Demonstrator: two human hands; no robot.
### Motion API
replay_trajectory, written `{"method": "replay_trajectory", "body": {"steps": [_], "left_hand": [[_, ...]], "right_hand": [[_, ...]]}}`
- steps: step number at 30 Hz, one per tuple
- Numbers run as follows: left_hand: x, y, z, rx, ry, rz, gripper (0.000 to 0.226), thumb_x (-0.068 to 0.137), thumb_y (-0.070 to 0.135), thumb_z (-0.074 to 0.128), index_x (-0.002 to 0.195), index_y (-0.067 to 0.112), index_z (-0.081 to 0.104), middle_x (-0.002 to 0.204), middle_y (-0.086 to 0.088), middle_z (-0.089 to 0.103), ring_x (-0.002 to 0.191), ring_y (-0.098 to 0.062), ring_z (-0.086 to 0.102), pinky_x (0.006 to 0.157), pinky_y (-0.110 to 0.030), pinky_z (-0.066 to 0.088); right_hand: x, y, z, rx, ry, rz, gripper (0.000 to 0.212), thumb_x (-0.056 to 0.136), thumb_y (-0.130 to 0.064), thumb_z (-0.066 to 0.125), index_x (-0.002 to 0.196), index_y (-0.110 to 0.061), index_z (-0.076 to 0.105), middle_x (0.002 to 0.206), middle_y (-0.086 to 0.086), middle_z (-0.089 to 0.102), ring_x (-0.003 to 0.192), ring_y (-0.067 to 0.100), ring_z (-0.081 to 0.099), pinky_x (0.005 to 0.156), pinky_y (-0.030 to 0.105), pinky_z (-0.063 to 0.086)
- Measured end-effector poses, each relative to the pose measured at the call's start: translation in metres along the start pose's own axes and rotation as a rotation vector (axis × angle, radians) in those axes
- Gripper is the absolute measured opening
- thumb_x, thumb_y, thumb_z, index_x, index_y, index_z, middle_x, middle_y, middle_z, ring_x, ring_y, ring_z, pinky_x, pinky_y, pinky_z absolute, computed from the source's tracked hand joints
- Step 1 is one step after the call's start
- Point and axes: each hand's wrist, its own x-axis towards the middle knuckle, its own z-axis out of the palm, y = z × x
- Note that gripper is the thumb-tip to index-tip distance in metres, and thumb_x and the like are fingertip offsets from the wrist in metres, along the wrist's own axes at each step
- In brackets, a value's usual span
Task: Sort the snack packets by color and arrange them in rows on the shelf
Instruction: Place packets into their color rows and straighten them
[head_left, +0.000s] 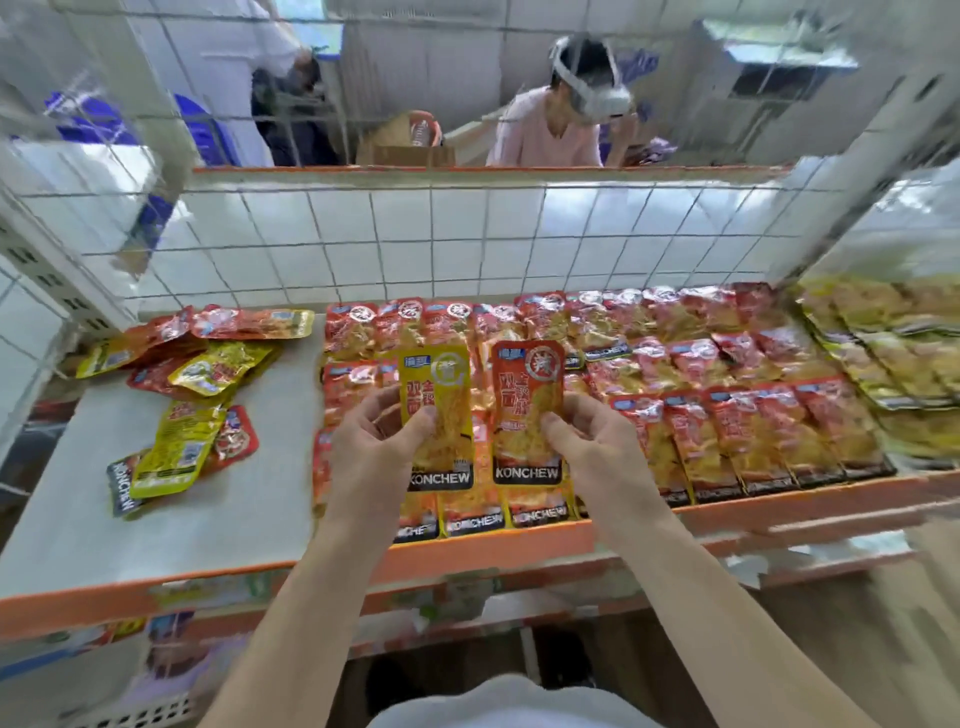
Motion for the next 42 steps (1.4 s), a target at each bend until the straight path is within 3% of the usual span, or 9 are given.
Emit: {"method": "replay_trajectory", "body": {"steps": [9,13,20,24,27,30,32,37,42], "left_hand": [[-0.019,-0.011,0.089,0.090,-0.009,0.048,0.018,0.090,0.008,0.072,0.097,0.024,0.069,0.080,0.008,0.076,0.078,-0.011,0.070,0.069,-0.022,0.054],[-0.024,-0.021,0.122,0.092,0.031,0.029,0.025,0.088,0.016,0.076,0.111,0.022,0.070,0.093,0.003,0.077,0.093,-0.018,0.072,0.088,-0.036,0.055],[-0.041,-0.021,0.142,0.047,0.115,0.035,0.029,0.089,0.015,0.074,0.117,0.020,0.068,0.097,0.001,0.077,0.098,-0.019,0.071,0.092,-0.031,0.052],[-0.048,-0.018,0.124,0.027,0.205,0.039,0.018,0.092,0.013,0.070,0.104,0.026,0.070,0.094,0.001,0.077,0.096,-0.022,0.072,0.090,-0.034,0.054],[-0.049,-0.013,0.105,0.035,0.271,0.065,0.018,0.093,0.010,0.068,0.095,0.029,0.066,0.078,0.015,0.075,0.078,0.002,0.070,0.069,-0.008,0.049],[-0.041,-0.008,0.085,0.071,0.312,0.065,0.014,0.093,0.015,0.069,0.092,0.028,0.068,0.082,0.010,0.075,0.077,0.001,0.068,0.066,-0.005,0.046],[-0.033,-0.004,0.070,0.090,0.311,0.061,0.009,0.093,0.015,0.070,0.098,0.023,0.071,0.085,0.004,0.074,0.080,-0.005,0.068,0.066,-0.006,0.046],[0.001,0.005,0.045,0.084,0.261,0.038,0.016,0.093,0.011,0.069,0.090,0.027,0.068,0.075,0.013,0.073,0.071,0.008,0.065,0.060,-0.002,0.043],[0.031,0.014,0.032,0.090,0.184,0.048,0.019,0.093,0.010,0.069,0.089,0.028,0.067,0.071,0.020,0.072,0.071,0.008,0.066,0.062,-0.005,0.046]], "right_hand": [[0.015,0.005,-0.096,0.083,0.010,-0.016,0.016,0.099,-0.012,0.059,0.106,-0.016,0.073,0.099,-0.002,0.076,0.098,0.018,0.071,0.090,0.036,0.056],[0.020,0.012,-0.127,0.082,-0.002,-0.021,0.016,0.098,-0.012,0.061,0.105,-0.017,0.074,0.097,-0.002,0.077,0.096,0.017,0.072,0.091,0.037,0.056],[0.036,0.014,-0.160,0.053,-0.055,-0.030,0.012,0.094,-0.013,0.066,0.101,-0.019,0.074,0.092,-0.001,0.077,0.089,0.016,0.072,0.078,0.025,0.054],[0.045,0.008,-0.143,0.028,-0.164,0.011,0.014,0.093,-0.015,0.068,0.106,-0.016,0.072,0.096,0.000,0.077,0.095,0.020,0.072,0.086,0.039,0.057],[0.049,0.004,-0.118,0.018,-0.214,0.004,0.012,0.092,-0.011,0.068,0.103,-0.015,0.073,0.092,-0.001,0.077,0.090,0.016,0.073,0.086,0.032,0.057],[0.053,0.002,-0.089,0.016,-0.246,0.022,0.015,0.092,-0.011,0.068,0.107,-0.013,0.072,0.095,-0.001,0.077,0.091,0.013,0.073,0.085,0.031,0.057],[0.055,0.001,-0.071,0.003,-0.223,0.027,0.015,0.092,-0.011,0.070,0.106,-0.015,0.072,0.096,-0.001,0.077,0.090,0.012,0.073,0.082,0.027,0.057],[0.073,-0.007,-0.034,-0.135,-0.107,-0.031,0.023,0.090,-0.018,0.073,0.113,-0.018,0.069,0.094,-0.007,0.073,0.086,0.004,0.069,0.064,0.010,0.050],[0.111,-0.014,-0.004,-0.340,-0.003,-0.137,0.029,0.093,-0.019,0.071,0.120,-0.013,0.065,0.092,-0.008,0.067,0.082,0.001,0.063,0.060,0.009,0.048]]}}
